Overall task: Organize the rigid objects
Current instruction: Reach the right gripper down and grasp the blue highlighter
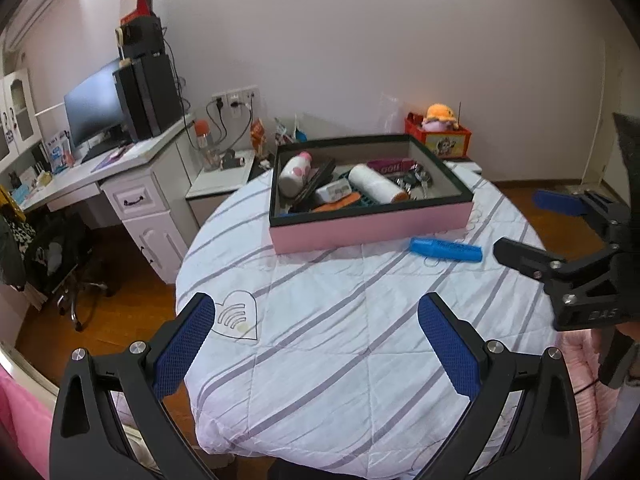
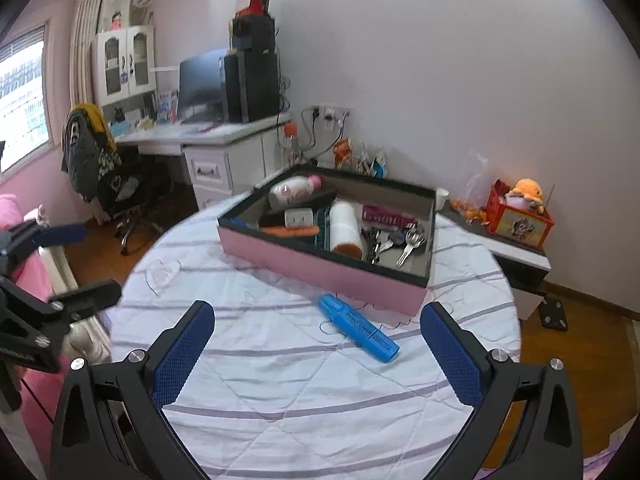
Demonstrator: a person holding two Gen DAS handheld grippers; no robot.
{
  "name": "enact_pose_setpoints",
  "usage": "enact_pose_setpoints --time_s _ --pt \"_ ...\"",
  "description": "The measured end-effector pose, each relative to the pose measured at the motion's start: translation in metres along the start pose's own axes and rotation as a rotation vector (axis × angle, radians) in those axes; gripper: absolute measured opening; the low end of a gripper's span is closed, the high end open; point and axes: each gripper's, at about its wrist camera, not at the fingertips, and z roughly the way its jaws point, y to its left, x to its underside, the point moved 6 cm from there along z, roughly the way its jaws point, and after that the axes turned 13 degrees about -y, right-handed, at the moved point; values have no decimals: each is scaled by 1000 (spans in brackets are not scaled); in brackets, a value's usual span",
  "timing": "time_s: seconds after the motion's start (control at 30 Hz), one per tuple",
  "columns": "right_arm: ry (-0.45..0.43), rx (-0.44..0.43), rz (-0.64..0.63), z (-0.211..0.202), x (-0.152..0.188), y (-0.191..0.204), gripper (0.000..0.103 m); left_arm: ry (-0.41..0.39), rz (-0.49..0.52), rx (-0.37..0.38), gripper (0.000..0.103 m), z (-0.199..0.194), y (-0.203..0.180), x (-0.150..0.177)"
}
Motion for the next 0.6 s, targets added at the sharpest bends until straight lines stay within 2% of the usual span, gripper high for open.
enact_pose_setpoints --time_s 0.3,0.47,0.6 --pt "191 -13 -32 79 50 -29 103 101 14 -11 103 48 1 21" --pt "240 -24 -63 102 56 -36 103 138 20 -14 103 69 5 28" --pt "291 -64 -54 115 63 -40 103 155 13 -12 103 77 8 32"
